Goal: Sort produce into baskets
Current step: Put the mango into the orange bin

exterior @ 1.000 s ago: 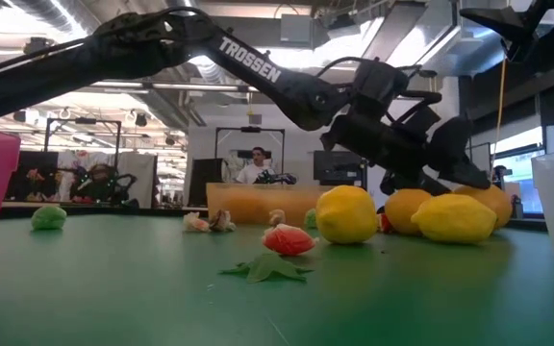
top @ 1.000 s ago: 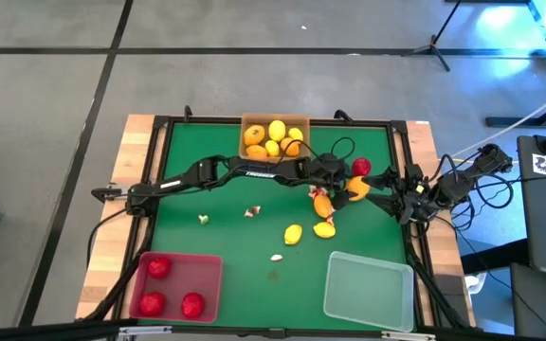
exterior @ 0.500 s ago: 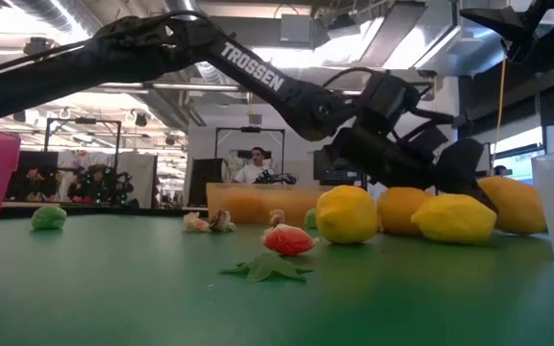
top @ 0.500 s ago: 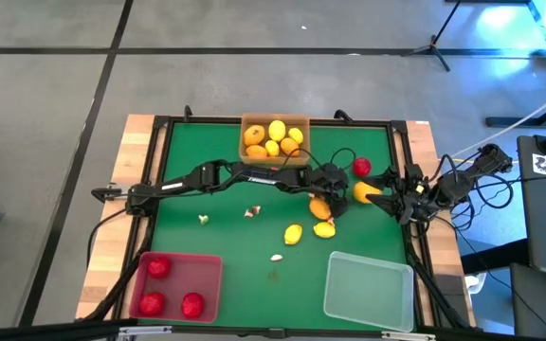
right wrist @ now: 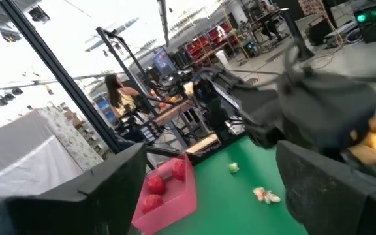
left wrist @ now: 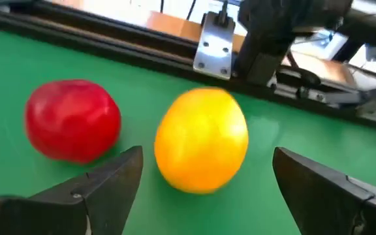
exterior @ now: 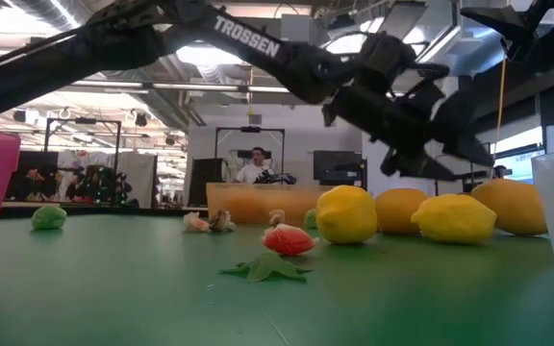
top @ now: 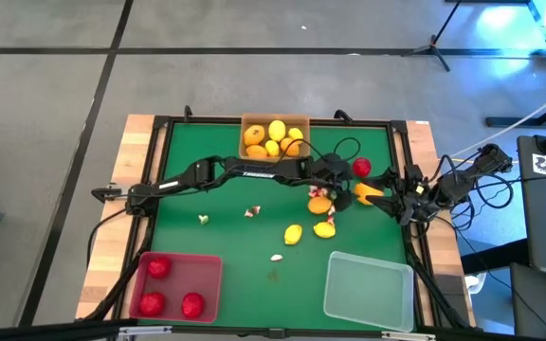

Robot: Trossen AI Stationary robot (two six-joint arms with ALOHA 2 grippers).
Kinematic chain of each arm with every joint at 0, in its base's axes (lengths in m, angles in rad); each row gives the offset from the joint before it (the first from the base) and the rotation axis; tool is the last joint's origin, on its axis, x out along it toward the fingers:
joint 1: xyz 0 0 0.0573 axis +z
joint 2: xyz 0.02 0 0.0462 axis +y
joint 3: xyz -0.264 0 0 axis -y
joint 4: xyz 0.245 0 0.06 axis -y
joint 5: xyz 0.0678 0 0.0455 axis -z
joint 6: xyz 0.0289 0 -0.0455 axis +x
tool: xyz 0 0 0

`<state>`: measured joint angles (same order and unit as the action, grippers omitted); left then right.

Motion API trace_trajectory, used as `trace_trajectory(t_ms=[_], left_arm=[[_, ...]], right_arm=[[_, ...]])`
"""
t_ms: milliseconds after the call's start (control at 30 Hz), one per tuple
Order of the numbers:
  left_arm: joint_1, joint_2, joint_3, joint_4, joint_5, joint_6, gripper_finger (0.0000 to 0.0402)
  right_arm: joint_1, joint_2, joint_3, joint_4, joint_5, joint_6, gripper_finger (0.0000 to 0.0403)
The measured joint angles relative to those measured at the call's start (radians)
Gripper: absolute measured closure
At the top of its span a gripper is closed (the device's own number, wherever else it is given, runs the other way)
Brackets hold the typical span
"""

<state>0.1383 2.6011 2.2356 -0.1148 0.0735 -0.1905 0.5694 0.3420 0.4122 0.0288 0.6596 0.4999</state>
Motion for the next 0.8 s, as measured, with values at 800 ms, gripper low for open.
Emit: trace_trajectory(t_ms=[800], left_arm=[[0.121,-0.489,0.050,-0.846,0.112,0.272,0.0064]], right_arm=[[-0.273,0.470,0.362,-1.316,-0.246,0.504,0.0066]])
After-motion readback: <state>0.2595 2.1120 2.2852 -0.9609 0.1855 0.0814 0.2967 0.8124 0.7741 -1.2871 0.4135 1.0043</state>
